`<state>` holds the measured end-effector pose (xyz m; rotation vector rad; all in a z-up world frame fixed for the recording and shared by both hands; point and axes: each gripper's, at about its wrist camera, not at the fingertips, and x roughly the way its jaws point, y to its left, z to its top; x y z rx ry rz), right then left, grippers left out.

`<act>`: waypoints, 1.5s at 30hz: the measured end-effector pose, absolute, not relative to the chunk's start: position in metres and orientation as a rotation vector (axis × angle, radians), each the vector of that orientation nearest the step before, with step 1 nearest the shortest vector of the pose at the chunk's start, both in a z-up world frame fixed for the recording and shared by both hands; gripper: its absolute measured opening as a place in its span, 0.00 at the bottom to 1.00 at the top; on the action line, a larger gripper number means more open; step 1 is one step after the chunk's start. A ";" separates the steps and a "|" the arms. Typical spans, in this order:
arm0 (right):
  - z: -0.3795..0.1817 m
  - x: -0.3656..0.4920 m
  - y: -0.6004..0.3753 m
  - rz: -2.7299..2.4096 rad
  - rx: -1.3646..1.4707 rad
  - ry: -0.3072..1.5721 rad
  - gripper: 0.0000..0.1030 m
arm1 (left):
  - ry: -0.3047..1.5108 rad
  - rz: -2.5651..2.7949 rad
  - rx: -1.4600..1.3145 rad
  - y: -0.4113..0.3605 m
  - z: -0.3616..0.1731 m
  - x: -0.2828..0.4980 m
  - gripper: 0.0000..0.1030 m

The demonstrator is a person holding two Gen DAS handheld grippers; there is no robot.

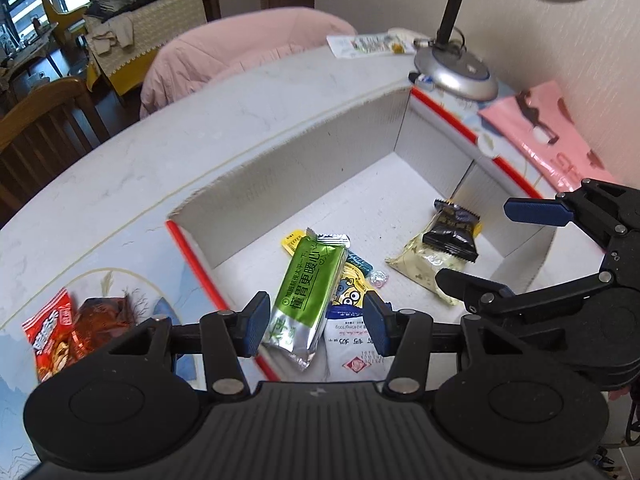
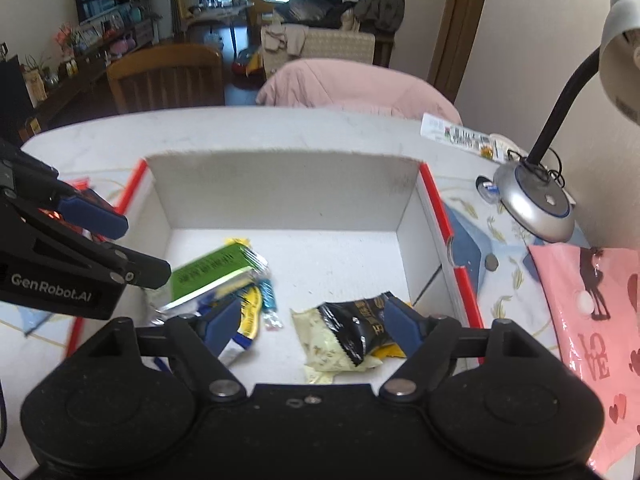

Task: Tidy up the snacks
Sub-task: 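Open both grippers to drop the green bar and black packet into the box, then withdraw both grippers from the box back over the snacks on the mat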

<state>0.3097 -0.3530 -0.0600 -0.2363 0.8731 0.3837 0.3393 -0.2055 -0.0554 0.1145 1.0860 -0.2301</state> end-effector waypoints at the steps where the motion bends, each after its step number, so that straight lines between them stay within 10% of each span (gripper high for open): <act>1: -0.055 0.306 -0.352 0.384 -0.232 0.865 0.78 | 1.077 -0.237 0.109 -0.203 -0.051 0.335 0.48; 23: -0.010 0.230 -0.261 0.469 -0.117 0.763 0.96 | 0.928 -0.190 -0.034 -0.051 -0.008 0.240 0.60; 45: -0.081 0.204 -0.127 0.446 -0.094 0.911 1.00 | 0.973 0.075 -0.134 0.098 -0.062 0.254 0.78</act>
